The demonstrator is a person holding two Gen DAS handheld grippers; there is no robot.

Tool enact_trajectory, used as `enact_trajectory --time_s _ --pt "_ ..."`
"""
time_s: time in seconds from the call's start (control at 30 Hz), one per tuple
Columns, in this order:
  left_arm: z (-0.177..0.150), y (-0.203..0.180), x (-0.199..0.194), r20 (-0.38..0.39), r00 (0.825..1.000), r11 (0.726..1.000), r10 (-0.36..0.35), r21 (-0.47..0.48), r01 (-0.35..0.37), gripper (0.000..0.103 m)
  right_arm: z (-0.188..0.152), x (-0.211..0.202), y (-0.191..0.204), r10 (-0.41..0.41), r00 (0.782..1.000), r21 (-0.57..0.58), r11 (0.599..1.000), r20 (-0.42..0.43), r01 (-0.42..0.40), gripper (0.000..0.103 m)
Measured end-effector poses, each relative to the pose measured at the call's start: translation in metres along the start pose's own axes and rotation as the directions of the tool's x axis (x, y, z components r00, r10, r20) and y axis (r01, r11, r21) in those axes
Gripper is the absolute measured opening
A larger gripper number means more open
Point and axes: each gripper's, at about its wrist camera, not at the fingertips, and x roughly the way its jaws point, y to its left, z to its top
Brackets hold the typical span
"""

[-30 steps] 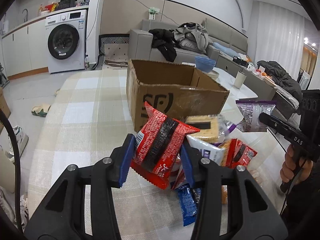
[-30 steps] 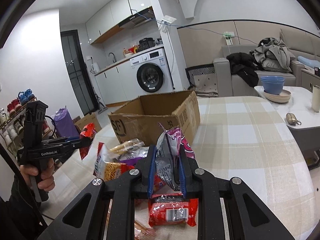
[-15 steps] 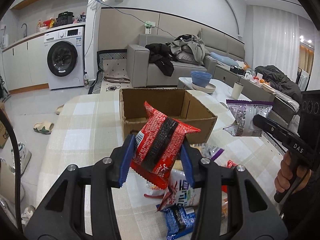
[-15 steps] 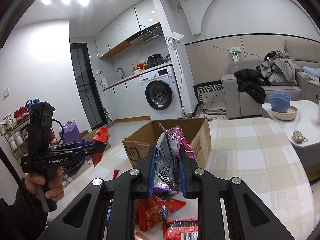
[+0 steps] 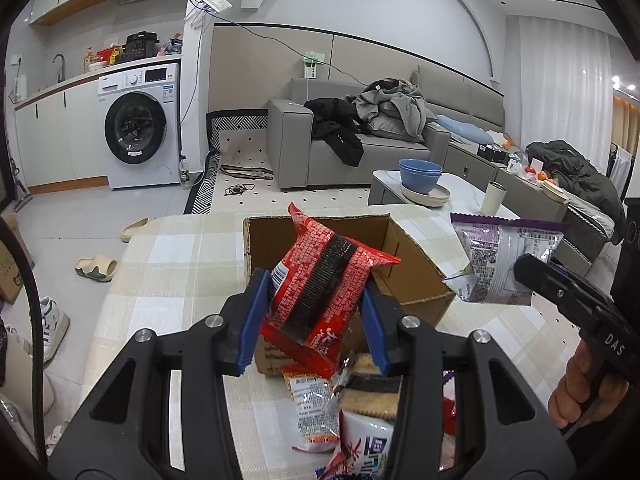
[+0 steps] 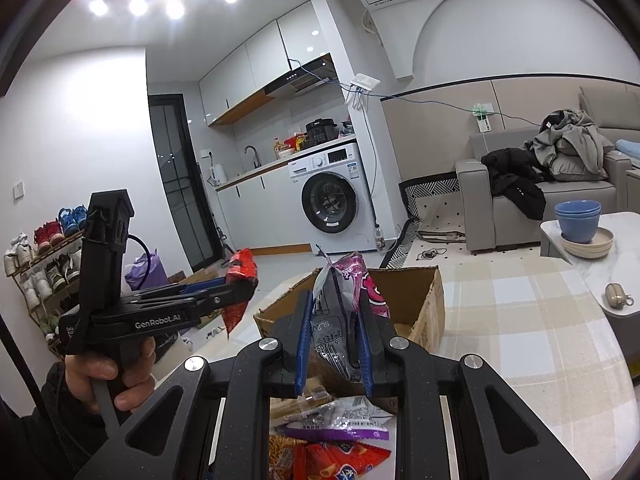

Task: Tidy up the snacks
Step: 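Lift both held packets and carry them over the open cardboard box, then open both grippers to drop the packets into the box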

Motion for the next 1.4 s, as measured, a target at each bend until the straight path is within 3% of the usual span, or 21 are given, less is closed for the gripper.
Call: enact_trajectory --time_s 0.43,0.9,1.1,1.2,1.27,1.33,1.4 --pt "0.022 -0.003 0.057 -0.033 0.999 0.999 0.034 0.006 -0.034 0.041 0.006 0.03 0.002 -0.001 1.0 0.003 1.0 -0.007 0.001 0.02" --pt "0.016 -0.003 0.106 -0.087 0.995 0.999 0.042 0.011 -0.041 0.041 0.008 0.059 -0.008 0.008 0.998 0.026 1.0 -0.07 -0.007 0.02" --pt "0.018 -0.001 0.119 -0.113 0.992 0.999 0.049 0.023 -0.047 0.042 0.011 0.065 -0.006 -0.015 0.997 0.012 1.0 -0.071 0.016 0.028" --pt "0.016 0.001 0.116 -0.11 0.993 0.999 0.044 0.023 -0.041 0.06 0.011 0.061 -0.009 -0.031 0.997 0.017 0.999 -0.075 0.033 0.041" --pt "0.011 0.003 0.107 -0.093 0.995 0.999 0.047 0.024 -0.045 0.081 0.011 0.055 -0.013 -0.041 0.996 0.025 0.999 -0.075 0.043 0.054" --pt "0.01 0.004 0.098 -0.083 0.995 0.999 0.047 0.026 -0.045 0.083 0.011 0.048 -0.018 -0.047 0.995 0.042 0.998 -0.086 0.051 0.085" --pt "0.006 0.005 0.09 -0.098 0.994 0.999 0.043 0.02 -0.041 0.084 0.012 0.041 -0.022 -0.059 0.994 0.054 0.996 -0.09 0.064 0.098"
